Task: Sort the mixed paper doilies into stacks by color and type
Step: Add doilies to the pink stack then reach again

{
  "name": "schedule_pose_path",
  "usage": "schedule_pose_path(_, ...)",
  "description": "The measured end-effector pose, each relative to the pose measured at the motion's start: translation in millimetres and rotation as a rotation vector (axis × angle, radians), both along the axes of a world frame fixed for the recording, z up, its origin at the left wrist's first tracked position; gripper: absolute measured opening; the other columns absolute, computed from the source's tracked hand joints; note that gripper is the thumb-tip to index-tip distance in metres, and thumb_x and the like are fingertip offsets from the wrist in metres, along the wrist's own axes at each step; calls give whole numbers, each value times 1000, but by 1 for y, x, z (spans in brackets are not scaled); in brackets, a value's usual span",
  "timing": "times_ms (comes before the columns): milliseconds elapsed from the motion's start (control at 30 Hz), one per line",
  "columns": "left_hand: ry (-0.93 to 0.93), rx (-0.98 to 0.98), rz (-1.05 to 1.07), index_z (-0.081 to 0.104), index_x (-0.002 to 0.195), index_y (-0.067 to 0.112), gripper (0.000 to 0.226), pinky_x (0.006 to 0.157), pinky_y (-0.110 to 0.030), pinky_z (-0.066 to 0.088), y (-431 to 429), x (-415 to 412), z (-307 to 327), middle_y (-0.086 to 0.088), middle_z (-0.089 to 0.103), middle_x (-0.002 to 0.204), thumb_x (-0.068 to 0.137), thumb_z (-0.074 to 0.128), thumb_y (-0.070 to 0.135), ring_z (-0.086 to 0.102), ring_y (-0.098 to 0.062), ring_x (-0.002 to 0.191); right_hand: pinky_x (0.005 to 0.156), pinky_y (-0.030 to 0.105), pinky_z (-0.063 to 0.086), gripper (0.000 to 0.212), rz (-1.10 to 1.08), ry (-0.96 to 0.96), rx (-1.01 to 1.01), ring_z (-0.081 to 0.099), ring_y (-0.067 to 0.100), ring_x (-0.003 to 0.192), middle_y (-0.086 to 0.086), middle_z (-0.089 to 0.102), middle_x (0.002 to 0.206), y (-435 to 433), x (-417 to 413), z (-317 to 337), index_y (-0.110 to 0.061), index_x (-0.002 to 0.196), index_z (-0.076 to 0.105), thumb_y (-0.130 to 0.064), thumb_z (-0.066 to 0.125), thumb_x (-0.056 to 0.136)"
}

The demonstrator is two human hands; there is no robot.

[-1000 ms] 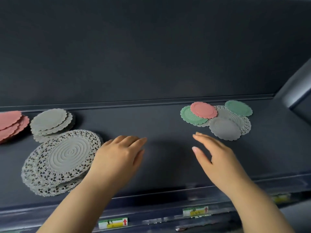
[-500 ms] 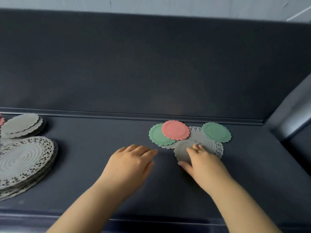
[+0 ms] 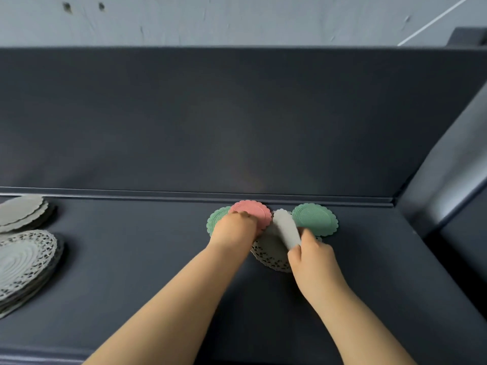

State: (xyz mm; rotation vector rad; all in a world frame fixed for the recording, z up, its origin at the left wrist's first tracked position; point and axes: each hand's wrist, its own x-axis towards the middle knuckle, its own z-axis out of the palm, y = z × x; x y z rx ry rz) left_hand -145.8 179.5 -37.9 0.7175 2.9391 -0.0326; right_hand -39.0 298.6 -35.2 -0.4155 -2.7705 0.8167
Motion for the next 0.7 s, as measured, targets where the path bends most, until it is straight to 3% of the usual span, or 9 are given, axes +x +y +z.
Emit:
schedule_pose_path(67,2,52,6,62,107,14,25,64,-14,43,-3,0,1,1,64,101,90,45,16,58,-16,88,47,32,23,13,-21,2,-42,38,23,53,2,36,60,5,-3,0,-14,78,32,-10,39,89)
schedule_pose_path(167,123,-78,-30,53,109,12,27,52,-26,37,-14,10,13,-2,60,88,85,44,4,56,-22,76,51,31,28,5,-16,1,-64,41,26,58,5,40,63,9,-4,-2,-13,86,35,-9,38,89)
schedule_pose_path(233,178,-35,0,47,106,10,23,43,-26,24,-19,18,18,0,49,76,85,42,2,42,-18,59,52,31,30,3,-6,6,-66,44,27,60,8,45,67,8,-3,-3,-12,88,36,-10,38,89)
schedule_pose_path(333,214,246,91,45,98,13,8,48,-29,31,-35,34,22,-2,57,87,92,40,10,44,-21,63,46,32,28,6,12,20,-73,44,23,54,5,46,65,6,1,-3,-13,86,37,-13,40,91)
schedule_pose_path(400,209,484,105,49,100,12,11,56,-33,39,-51,48,23,-3,59,87,93,42,16,49,-24,65,40,25,25,15,37,38,-77,41,16,49,3,45,62,5,5,-1,-16,78,36,-15,43,92)
schedule_pose_path(500,176,666,80,54,102,14,13,67,-37,47,-69,68,23,-4,65,92,91,50,19,59,-23,74,41,23,25,34,60,79,-79,39,14,46,2,45,58,-2,10,4,-22,62,31,-17,48,91)
schedule_pose_path(567,170,740,83,56,99,16,11,70,-38,50,-79,78,20,-2,68,93,90,54,22,63,-22,79,40,24,28,35,75,102,-117,40,13,45,0,46,55,-13,13,6,-26,60,33,-20,49,90)
schedule_pose_path(700,294,792,21,61,98,29,16,69,-29,51,-110,85,26,14,67,90,84,60,21,62,-7,78,48,13,38,12,178,132,-194,49,5,50,-11,54,59,-46,13,12,-28,86,56,-22,47,91)
